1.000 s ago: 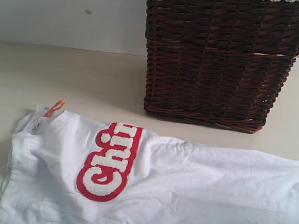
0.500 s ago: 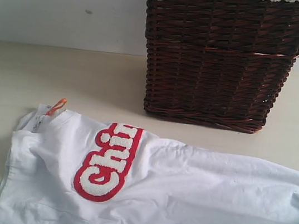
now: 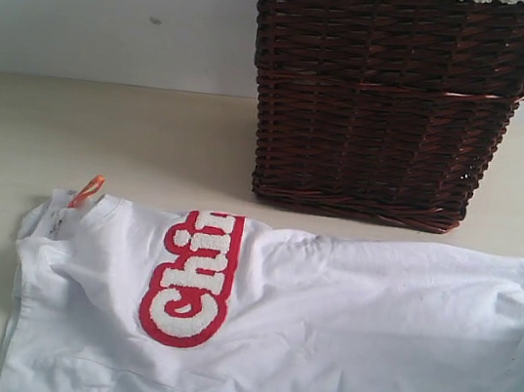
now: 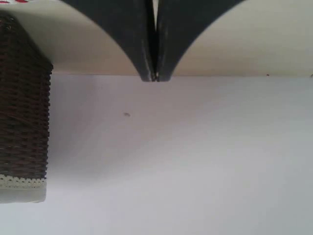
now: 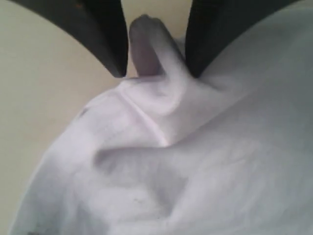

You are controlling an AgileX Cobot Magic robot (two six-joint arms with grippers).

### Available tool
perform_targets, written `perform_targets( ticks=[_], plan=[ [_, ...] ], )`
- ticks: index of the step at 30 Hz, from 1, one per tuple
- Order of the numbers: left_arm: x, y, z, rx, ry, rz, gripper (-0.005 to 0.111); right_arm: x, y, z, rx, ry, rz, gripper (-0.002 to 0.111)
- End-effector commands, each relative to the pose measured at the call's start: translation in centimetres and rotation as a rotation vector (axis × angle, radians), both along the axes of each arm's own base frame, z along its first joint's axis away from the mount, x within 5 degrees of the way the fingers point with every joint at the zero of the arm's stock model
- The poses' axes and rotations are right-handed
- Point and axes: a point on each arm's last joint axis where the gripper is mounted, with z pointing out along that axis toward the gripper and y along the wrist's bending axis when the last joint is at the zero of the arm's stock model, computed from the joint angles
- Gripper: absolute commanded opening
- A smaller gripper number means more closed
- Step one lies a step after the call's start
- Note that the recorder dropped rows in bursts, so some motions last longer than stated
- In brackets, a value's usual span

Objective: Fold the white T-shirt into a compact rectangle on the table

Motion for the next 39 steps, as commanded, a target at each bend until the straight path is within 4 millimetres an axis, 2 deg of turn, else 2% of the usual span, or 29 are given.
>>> perform_targets(
  ticks=[1,3,4,5,8,14,17,23,25,28,30,31,35,39],
  plan=[
    [-0.1,0.0,0.1,-0.012,-0.011,0.000,0.000,0.7,-0.3,0.0,0.011,-0.054,-0.083,0.038],
    [-0.1,0.0,0.1,-0.012,-0.011,0.000,0.000,0.6,0.1,-0.2,0.061,-0.040,-0.072,0.022],
    [-0.1,0.0,0.1,-0.012,-0.011,0.000,0.000,0.5,0.5,-0.2,0.110,-0.028,-0.052,0.006],
    [-0.1,0.0,0.1,-0.012,-0.011,0.000,0.000,0.5,0.7,-0.1,0.137,-0.026,-0.046,0.000],
    [-0.1,0.0,0.1,-0.012,-0.011,0.000,0.000,1.3,1.0,0.6,0.226,-0.095,-0.118,0.000],
    [-0.1,0.0,0.1,-0.012,-0.011,0.000,0.000,2.7,-0.5,0.7,0.184,-0.182,-0.379,0.000],
    [-0.1,0.0,0.1,-0.012,-0.011,0.000,0.000,2.8,-1.1,0.5,0.119,-0.190,-0.400,0.008],
    [-0.1,0.0,0.1,-0.012,-0.011,0.000,0.000,2.8,-1.2,-0.9,0.113,-0.152,-0.396,0.047],
    [-0.1,0.0,0.1,-0.012,-0.011,0.000,0.000,2.8,-1.2,-1.3,0.120,-0.140,-0.396,0.051],
    [-0.1,0.0,0.1,-0.012,-0.011,0.000,0.000,2.8,-1.1,-1.3,0.119,-0.139,-0.391,0.050],
    [-0.1,0.0,0.1,-0.012,-0.011,0.000,0.000,2.7,-1.1,-1.3,0.120,-0.138,-0.383,0.045],
    [-0.1,0.0,0.1,-0.012,-0.011,0.000,0.000,2.6,-1.0,-1.3,0.120,-0.133,-0.364,0.038],
    [-0.1,0.0,0.1,-0.012,-0.011,0.000,0.000,2.0,0.0,-1.3,0.166,-0.092,-0.233,0.000],
    [-0.1,0.0,0.1,-0.012,-0.011,0.000,0.000,1.0,1.4,-0.8,0.269,-0.046,-0.046,0.000]
  ],
)
